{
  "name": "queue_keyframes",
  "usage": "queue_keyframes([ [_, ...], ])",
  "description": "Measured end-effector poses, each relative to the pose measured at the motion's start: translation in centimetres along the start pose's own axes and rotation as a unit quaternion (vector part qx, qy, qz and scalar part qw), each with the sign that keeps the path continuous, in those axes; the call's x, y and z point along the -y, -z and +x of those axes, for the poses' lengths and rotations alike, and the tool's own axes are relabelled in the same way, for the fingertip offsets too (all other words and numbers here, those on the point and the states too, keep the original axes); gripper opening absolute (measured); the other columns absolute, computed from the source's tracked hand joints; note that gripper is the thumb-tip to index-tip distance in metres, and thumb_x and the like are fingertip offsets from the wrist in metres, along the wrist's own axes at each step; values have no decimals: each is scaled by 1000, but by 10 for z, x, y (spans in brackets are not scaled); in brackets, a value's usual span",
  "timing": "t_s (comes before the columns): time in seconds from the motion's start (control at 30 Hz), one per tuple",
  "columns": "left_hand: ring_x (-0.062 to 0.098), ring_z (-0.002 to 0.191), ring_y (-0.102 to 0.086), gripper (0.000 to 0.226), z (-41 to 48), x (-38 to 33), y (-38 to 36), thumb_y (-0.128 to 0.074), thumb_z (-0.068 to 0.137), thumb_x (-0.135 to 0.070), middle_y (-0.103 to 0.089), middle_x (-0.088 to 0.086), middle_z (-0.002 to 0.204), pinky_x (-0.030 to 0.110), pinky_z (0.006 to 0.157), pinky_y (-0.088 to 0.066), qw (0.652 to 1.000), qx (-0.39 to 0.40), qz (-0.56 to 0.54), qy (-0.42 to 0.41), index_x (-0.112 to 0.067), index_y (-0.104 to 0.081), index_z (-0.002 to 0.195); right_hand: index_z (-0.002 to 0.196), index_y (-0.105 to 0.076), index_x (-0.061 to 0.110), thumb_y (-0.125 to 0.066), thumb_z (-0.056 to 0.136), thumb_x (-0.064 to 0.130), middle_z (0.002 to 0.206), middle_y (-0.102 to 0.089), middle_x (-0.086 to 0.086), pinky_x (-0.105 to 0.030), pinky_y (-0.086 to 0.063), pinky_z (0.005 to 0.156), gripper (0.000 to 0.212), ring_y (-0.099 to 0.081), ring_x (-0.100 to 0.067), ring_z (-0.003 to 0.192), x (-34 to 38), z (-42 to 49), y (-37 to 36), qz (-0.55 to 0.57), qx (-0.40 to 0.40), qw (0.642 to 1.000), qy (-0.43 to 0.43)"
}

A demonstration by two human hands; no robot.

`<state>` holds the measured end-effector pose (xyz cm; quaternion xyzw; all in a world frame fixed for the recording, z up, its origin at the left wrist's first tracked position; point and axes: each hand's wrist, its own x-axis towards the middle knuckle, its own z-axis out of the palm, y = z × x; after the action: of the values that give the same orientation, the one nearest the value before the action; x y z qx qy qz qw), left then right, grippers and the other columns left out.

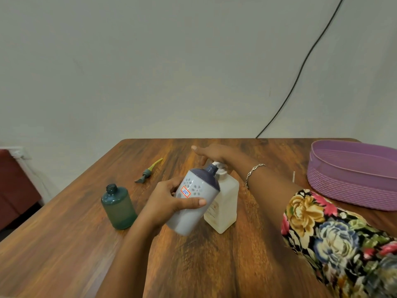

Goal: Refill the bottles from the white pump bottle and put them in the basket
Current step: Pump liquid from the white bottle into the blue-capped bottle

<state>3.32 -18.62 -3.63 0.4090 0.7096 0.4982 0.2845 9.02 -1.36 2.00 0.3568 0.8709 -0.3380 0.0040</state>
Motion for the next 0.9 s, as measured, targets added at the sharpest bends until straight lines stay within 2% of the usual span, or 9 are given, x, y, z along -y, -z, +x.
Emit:
queue_keyframes([
  [0.07, 12, 75, -69, 44, 1, -2, -1, -82, 58, -29, -72, 1, 86, 22, 61, -52, 1000, 1, -7, -3, -15, -68, 97, 126, -54, 1, -31, 93, 61, 134, -49, -19, -34, -48, 70, 72, -54, -28, 103, -1, -3, 6, 43, 13, 999, -5],
  [0.2, 12, 78, -69, 47, -1, -2, 0, -86, 60, -30, -72, 1, 90, 22, 62, -53, 1000, 8, -3, -15, -15, -66, 101, 125, -55, 2, -32, 91, 64, 131, -51, -19, -32, -49, 69, 74, -53, -18, 75, -1, -6, 8, 78, 29, 996, -17],
  [0.33, 14, 79, -69, 61, 0, -4, 2, -89, 49, -39, -72, 1, 90, 24, 64, -55, 1000, -2, -14, -24, -16, -67, 101, 134, -47, 5, -29, 96, 57, 139, -45, -16, -27, -38, 56, 67, -52, -29, 109, 3, -6, 4, 8, 12, 1000, 8],
  [0.47, 13, 79, -69, 63, 2, 3, -3, -84, 46, -41, -72, -1, 90, 22, 64, -55, 999, -4, -26, -25, -19, -67, 103, 130, -52, 5, -29, 94, 59, 127, -53, -19, -27, -37, 50, 69, -50, -21, 68, 2, 0, -4, -50, -8, 999, 4],
  [0.5, 12, 79, -69, 66, 1, 4, -3, -82, 43, -45, -72, -2, 90, 21, 63, -54, 999, -5, -30, -27, -20, -66, 102, 129, -54, 5, -29, 94, 60, 127, -53, -18, -27, -39, 51, 69, -52, -22, 72, 1, 1, -4, -49, -11, 999, 7],
  [0.57, 11, 81, -68, 72, 0, 6, -5, -78, 39, -50, -71, -1, 92, 20, 64, -54, 999, -7, -35, -26, -21, -65, 104, 125, -57, 3, -29, 93, 61, 131, -51, -15, -29, -41, 59, 72, -56, -29, 98, 1, 0, 0, -24, 6, 1000, 4],
  [0.67, 11, 85, -67, 76, -1, 6, -9, -77, 37, -51, -69, 0, 99, 22, 67, -55, 999, -8, -43, -33, -27, -61, 107, 123, -57, 1, -24, 93, 62, 130, -47, -11, -28, -41, 57, 76, -47, -30, 119, 4, 3, 8, 2, 39, 999, -7],
  [0.8, 9, 80, -68, 71, -2, 4, -12, -86, 40, -42, -69, -2, 94, 18, 61, -52, 997, -20, -65, -27, -28, -60, 105, 119, -60, 1, -27, 89, 68, 135, -45, -11, -40, -44, 75, 80, -44, -33, 120, 5, 7, 12, 43, 64, 997, -30],
  [0.9, 10, 79, -68, 60, -3, 4, -12, -88, 52, -34, -69, 0, 94, 18, 60, -52, 997, -26, -66, -21, -24, -61, 105, 110, -60, 5, -29, 88, 69, 136, -44, -16, -38, -45, 60, 75, -48, -33, 102, 7, 2, 13, 43, 56, 996, -45],
])
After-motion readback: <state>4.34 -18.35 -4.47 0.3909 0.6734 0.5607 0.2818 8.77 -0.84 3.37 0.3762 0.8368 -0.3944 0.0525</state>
